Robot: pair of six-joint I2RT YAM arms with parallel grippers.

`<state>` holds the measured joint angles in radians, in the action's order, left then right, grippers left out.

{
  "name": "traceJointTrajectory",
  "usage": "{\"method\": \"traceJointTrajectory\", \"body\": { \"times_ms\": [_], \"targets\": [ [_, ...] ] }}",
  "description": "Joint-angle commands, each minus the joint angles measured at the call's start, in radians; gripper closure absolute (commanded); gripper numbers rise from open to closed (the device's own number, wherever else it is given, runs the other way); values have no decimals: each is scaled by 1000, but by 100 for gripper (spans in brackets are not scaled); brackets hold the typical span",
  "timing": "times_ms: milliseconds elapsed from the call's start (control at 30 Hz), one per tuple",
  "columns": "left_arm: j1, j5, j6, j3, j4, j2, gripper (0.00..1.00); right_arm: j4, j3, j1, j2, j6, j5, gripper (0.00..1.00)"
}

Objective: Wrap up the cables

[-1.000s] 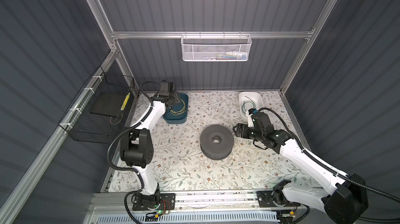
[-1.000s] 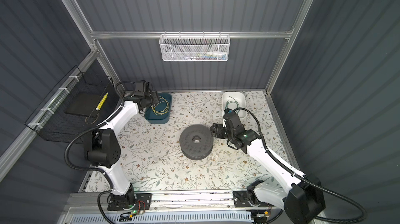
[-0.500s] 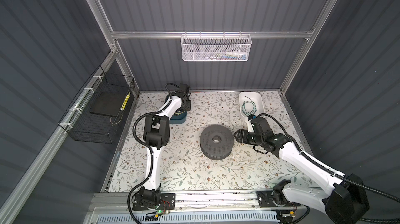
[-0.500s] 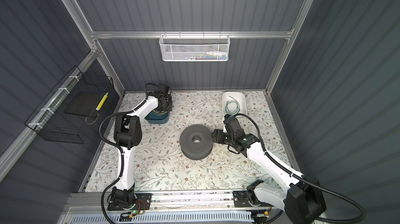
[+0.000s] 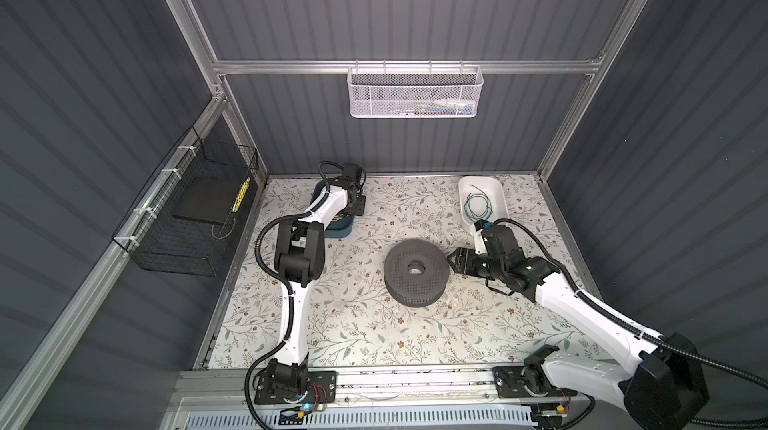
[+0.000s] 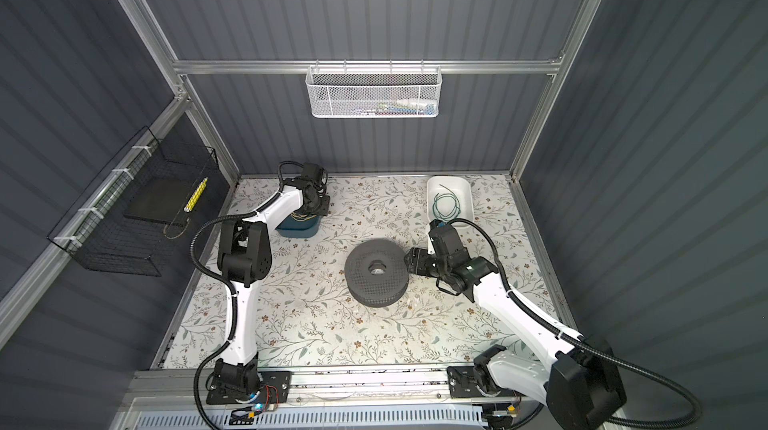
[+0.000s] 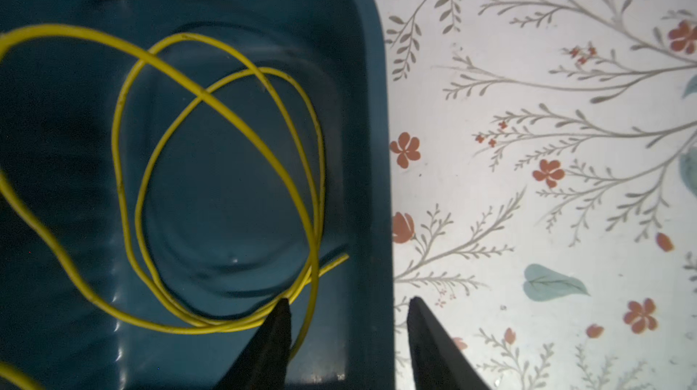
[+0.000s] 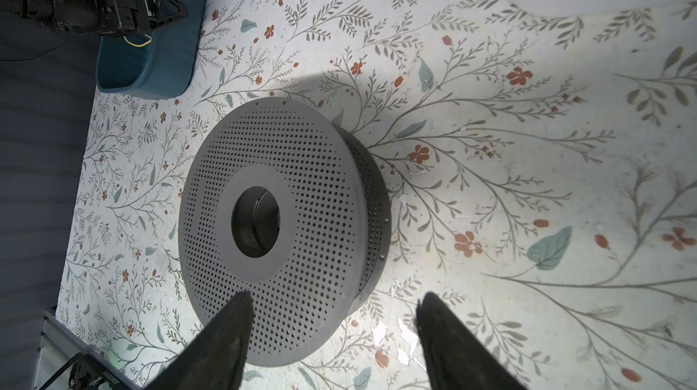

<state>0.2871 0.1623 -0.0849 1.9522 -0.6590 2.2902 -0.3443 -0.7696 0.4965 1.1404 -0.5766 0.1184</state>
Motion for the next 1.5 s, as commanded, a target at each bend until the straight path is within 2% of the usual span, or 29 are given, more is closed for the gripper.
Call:
{"method": "traceJointTrajectory", "body": {
  "times_ms": [0,167,267,467,600,1200,1467],
  "targets": [
    [-5,-41,10,8,19,-78,43,4,1,-3,6,-5,16,29],
    [-6,0,28,25,12,-120,37,5,7,-3,7,-2,18,28],
    [-14,16,28,30,7,-127,37,10,6,-3,16,-5,30,29],
    [-26,121,70,86,-80,-87,45,18,10,-3,17,-8,36,29],
    [-26,151,107,99,-115,-67,48,16,12,-3,16,-6,38,29],
    [-23,22,165,42,-113,-4,49,30,17,-3,27,-14,47,29],
    [-23,72,183,23,-95,29,61,30,20,-3,28,-16,49,29]
  ]
}}
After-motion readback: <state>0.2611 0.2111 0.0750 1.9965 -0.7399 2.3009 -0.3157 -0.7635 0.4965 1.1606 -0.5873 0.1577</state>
